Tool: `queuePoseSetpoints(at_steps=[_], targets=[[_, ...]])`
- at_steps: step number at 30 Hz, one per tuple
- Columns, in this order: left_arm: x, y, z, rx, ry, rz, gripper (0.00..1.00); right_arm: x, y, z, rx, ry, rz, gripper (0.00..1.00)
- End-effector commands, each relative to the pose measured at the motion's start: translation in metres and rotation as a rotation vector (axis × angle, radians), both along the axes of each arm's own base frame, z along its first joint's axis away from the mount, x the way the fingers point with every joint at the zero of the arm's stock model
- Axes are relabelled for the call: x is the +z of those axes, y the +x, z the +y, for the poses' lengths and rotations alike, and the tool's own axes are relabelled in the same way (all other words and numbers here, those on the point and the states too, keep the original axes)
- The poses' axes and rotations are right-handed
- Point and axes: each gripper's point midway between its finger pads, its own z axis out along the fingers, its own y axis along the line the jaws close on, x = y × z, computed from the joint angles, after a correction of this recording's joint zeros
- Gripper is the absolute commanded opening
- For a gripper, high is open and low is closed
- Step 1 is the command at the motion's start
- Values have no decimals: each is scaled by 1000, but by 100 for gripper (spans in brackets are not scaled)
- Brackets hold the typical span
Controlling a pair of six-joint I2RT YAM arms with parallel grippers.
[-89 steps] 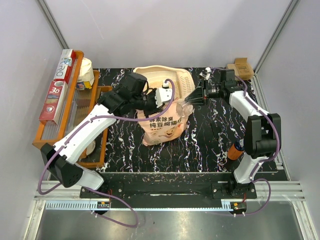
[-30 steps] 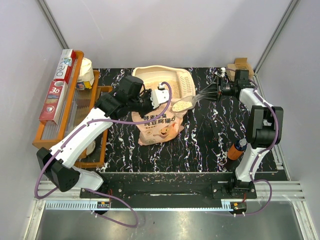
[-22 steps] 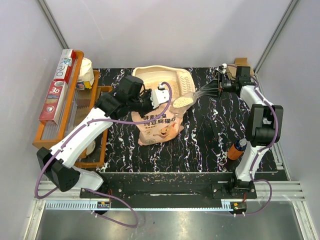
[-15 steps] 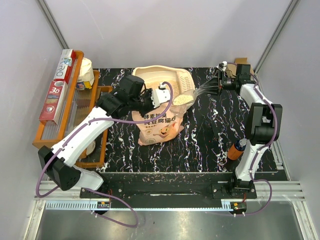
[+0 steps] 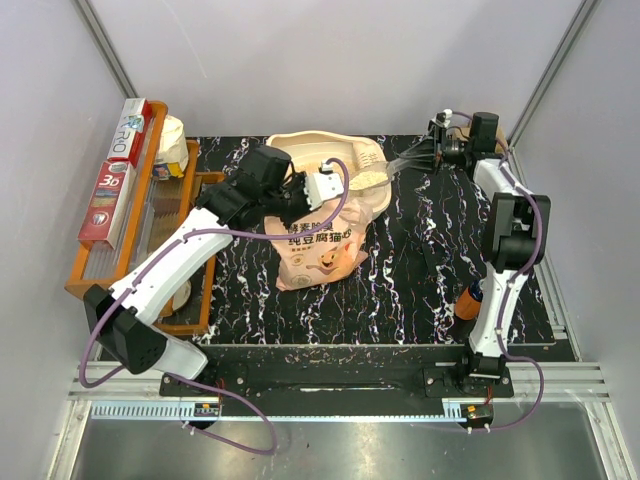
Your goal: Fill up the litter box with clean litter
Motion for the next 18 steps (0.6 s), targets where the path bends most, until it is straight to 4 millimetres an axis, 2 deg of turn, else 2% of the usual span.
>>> queuePoseSetpoints(at_steps=[1,2,4,5,6,7,8,9,10,11,12,13,14,16,18], targets=[[37,19,-6,12,-64,-111,0,15,27,3,16,-2,-98,0],[35,19,-6,13,-61,-104,0,20,38,5,-8,-21,-148,0],[33,18,-5,15,-55,-91,0,7,54,16,-31,-47,-165,0],[33,18,-5,16,-53,-86,0,14,68,21,-73,-79,-228,0],[34,17,-6,14,-55,-85,0,2,76,26,-72,-90,-232,0],[32,16,-5,15,-49,-75,0,-1,83,35,-83,-111,-256,0],[31,15,-5,15,-49,-71,0,8,85,50,-76,-142,-313,0],[31,15,-4,16,-49,-68,0,-1,91,55,-85,-161,-316,0],[31,13,-4,14,-50,-64,0,-3,98,62,-102,-183,-343,0],[30,12,-4,13,-51,-60,0,6,99,73,-97,-208,-416,0],[31,11,-3,13,-54,-62,0,0,104,79,-111,-238,-432,0],[30,10,-3,10,-55,-57,0,-3,116,80,-168,-291,-457,0],[31,9,-3,10,-58,-57,0,1,118,89,-178,-318,-509,0],[32,7,-2,8,-61,-59,0,1,133,88,-260,-397,-549,0],[32,5,0,9,-64,-64,0,5,135,96,-278,-438,-595,0]])
